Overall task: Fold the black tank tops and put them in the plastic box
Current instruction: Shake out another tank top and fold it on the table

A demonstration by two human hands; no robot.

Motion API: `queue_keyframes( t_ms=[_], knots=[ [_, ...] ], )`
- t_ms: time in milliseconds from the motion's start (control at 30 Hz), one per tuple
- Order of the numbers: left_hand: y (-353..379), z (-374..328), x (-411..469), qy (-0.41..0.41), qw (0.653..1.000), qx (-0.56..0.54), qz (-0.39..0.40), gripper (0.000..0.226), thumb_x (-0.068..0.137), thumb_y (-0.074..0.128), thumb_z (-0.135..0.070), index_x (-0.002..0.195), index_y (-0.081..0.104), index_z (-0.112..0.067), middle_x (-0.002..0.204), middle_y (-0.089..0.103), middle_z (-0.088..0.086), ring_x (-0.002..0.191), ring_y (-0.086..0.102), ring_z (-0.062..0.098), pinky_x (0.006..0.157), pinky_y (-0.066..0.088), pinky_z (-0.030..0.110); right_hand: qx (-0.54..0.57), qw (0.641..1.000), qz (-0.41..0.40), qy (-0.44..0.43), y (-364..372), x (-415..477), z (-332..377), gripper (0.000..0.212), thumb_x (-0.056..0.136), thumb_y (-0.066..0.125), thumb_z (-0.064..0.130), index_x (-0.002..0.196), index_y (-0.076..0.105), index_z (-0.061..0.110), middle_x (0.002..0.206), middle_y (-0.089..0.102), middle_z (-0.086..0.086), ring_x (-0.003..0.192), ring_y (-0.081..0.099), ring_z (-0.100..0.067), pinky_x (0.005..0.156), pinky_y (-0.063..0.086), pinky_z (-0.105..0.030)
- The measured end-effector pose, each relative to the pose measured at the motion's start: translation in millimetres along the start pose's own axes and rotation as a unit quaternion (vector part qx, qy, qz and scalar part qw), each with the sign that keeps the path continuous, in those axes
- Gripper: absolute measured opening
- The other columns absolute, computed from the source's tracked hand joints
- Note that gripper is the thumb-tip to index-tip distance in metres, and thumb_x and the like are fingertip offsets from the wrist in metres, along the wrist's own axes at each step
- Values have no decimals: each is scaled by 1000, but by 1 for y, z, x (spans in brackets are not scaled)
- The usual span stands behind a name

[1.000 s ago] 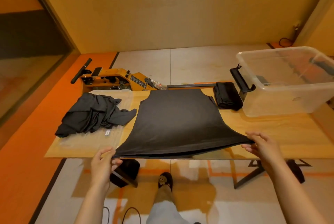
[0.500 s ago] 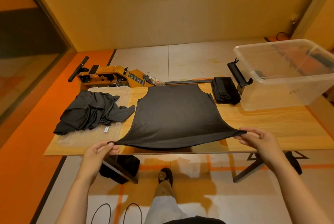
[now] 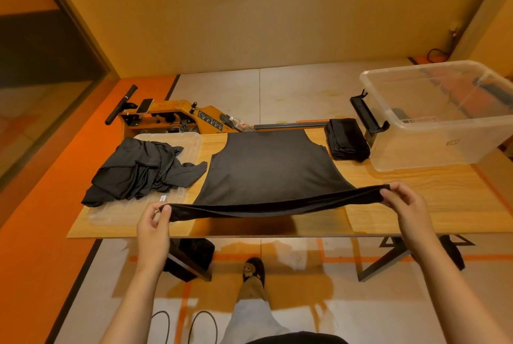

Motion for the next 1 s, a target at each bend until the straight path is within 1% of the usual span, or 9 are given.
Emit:
queue_keyframes(
  t_ms=[100,300,400,500,567,667,800,933,1000],
  knots=[
    [-4,7,-3,18,1000,21,-5,14,100,47,-16,98,59,-11,90,64,13,88,62,25,76,47,30,-8,1000,4,-5,-2,-4,-4,19,96,50,8,80,60,14,86,59,-11,82,56,-8,83,43,-32],
    [-5,16,-11,41,998,50,15,15,99,47,-13,89,57,-18,86,61,11,84,60,26,73,47,36,-23,1000,16,7,-4,-7,-12,23,95,50,8,76,59,17,90,58,-21,89,56,-29,80,44,-38],
    [-4,23,-16,23,999,34,18,19,100,47,-16,87,57,-24,85,61,12,81,60,28,68,46,38,-8,999,16,26,-4,-8,-17,34,95,50,10,68,61,28,85,63,-8,89,59,-27,72,51,-27],
    [-5,28,-17,14,999,32,16,23,100,46,-14,84,56,-28,83,60,14,79,57,29,68,45,40,11,999,25,38,-5,-10,-20,22,90,60,35,74,60,18,84,61,-10,90,60,-33,67,51,-28],
    [-4,29,-17,14,999,35,18,23,99,46,-12,83,56,-26,83,58,15,78,56,30,67,44,40,2,998,33,44,-7,-9,-25,36,84,62,49,77,59,14,87,60,-15,89,59,-32,64,50,-27],
    [-4,27,-17,13,999,37,23,20,100,44,-12,86,55,-21,84,57,13,79,55,28,68,44,39,12,997,42,60,-7,-8,-33,20,96,50,19,83,56,5,86,60,-12,96,56,-40,63,48,-34],
    [-2,22,-15,10,998,44,32,18,101,41,-13,89,52,-18,86,56,12,78,53,22,65,42,35,2,994,66,88,-1,-13,-33,64,60,65,76,79,58,15,84,64,-1,85,61,-25,66,46,-35],
    [-1,19,-16,8,998,56,41,16,102,39,-11,91,51,-13,87,53,8,71,49,0,63,39,22,-3,992,88,93,2,-16,-31,66,58,66,75,84,59,15,94,64,-14,85,61,-26,67,46,-36],
    [-2,20,-15,0,997,59,49,15,102,39,-13,92,51,-13,88,53,7,74,49,4,64,39,26,-5,992,89,94,2,-17,-29,66,64,64,73,89,58,13,95,63,-14,89,61,-31,68,46,-38]
  ],
)
Point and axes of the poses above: each hand's wrist, its own x-axis towards the middle knuckle, its own y-axis out of the palm, z = x × y, the point moved 5 cm from there along x, towards the middle knuckle
